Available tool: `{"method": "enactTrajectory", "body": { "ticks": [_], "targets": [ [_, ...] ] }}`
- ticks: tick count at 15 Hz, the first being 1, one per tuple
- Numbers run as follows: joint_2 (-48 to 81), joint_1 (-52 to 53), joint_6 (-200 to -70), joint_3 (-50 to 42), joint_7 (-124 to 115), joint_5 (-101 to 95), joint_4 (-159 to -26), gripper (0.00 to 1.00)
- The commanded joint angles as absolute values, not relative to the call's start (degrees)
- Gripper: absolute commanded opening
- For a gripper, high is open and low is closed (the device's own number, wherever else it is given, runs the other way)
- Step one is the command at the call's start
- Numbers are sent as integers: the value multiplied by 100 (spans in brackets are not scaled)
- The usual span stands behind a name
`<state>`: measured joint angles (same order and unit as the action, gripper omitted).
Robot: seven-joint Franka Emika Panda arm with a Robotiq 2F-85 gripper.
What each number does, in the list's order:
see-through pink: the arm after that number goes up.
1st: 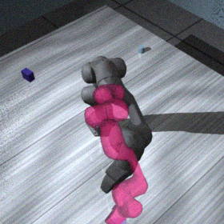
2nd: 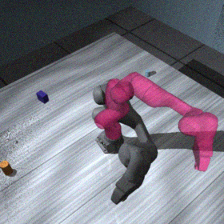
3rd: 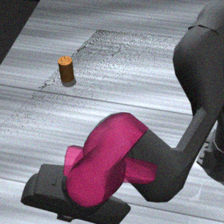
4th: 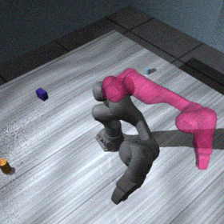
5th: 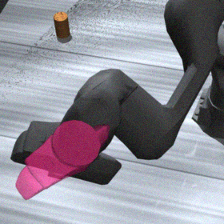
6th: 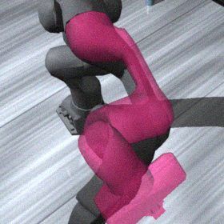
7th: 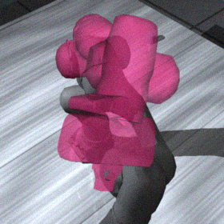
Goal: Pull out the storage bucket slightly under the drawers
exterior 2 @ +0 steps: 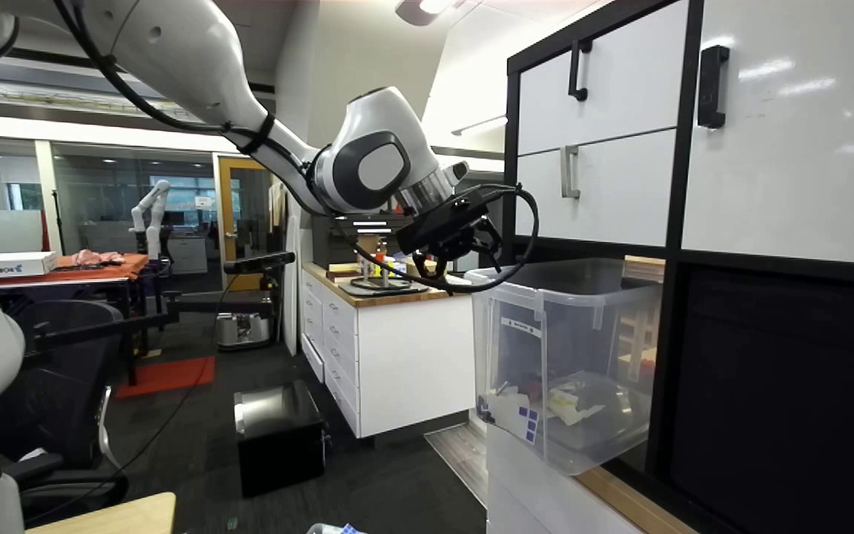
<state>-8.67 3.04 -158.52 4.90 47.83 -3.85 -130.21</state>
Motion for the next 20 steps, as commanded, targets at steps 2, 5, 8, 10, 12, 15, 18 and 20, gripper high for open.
{"method": "enactTrajectory", "body": {
  "ticks": [2,5,8,10,12,15,18,20],
  "targets": [
    [-1218,279,-15105,474,3380,-813,-12752,100],
    [-1242,299,-14237,456,2527,-820,-12417,100],
    [-1197,293,-13467,398,1902,-683,-12087,100],
    [-1160,253,-13028,374,1454,-678,-11921,100],
    [-1121,201,-12674,351,978,-727,-11816,100],
    [-1068,128,-12273,326,292,-736,-11781,100],
    [-1041,91,-12264,328,-199,-758,-11924,100],
    [-1030,60,-12482,373,-564,-1003,-12051,100]
  ]
}}
